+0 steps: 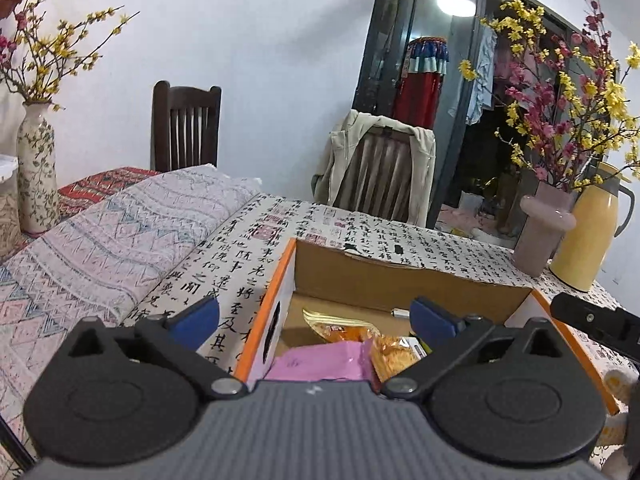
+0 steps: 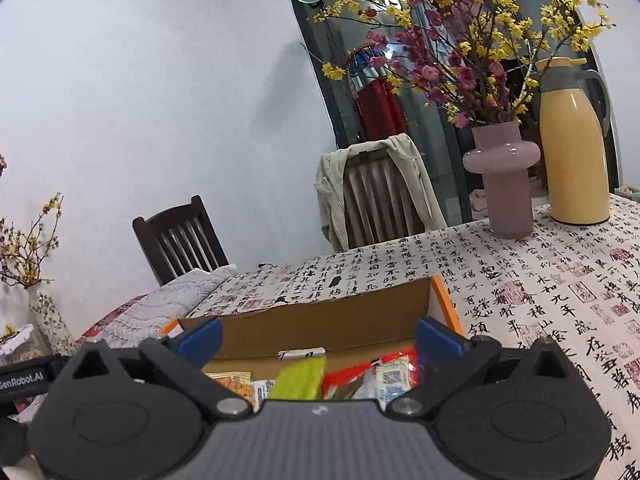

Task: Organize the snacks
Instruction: 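Open the left tool and the right tool to drop both packets into the box, then move both open tools back from the box to the snack pile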

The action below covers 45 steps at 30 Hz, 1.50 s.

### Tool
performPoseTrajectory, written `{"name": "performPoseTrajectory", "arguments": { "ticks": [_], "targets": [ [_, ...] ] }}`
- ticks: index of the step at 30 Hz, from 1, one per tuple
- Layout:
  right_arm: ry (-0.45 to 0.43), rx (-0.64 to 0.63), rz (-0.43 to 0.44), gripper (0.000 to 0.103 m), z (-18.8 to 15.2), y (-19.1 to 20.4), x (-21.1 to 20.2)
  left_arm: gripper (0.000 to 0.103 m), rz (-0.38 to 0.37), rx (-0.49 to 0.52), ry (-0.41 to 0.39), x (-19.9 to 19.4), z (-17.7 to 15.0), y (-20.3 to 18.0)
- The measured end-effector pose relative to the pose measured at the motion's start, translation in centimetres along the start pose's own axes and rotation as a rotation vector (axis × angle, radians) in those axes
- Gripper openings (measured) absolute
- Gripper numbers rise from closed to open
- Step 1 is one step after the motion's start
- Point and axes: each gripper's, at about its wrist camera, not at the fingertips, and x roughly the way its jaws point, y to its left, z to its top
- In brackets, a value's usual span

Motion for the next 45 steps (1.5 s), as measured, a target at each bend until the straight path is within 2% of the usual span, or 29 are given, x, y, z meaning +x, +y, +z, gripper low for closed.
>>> {"name": "performPoseTrajectory", "arguments": {
  "ticks": [13, 26, 45],
  "targets": [
    [-0.022, -0.021, -0.007, 0.103, 0.3, 0.4, -0.5, 0.103, 0.000, -0.013, 0.008, -0.3, 0.4, 0.0],
    [-0.071, -0.070, -0.004, 0.103, 1.1, 2.3, -5.9, 0.103, -0.030, -0.010, -0.032, -5.7, 1.3, -0.5],
    [-0.041, -0.080, -0.024, 0.103, -3.3, 2.6, -14.3, 0.103, -0.035, 0.000, -0.024, -13.5, -3.1, 0.6]
  ]
}}
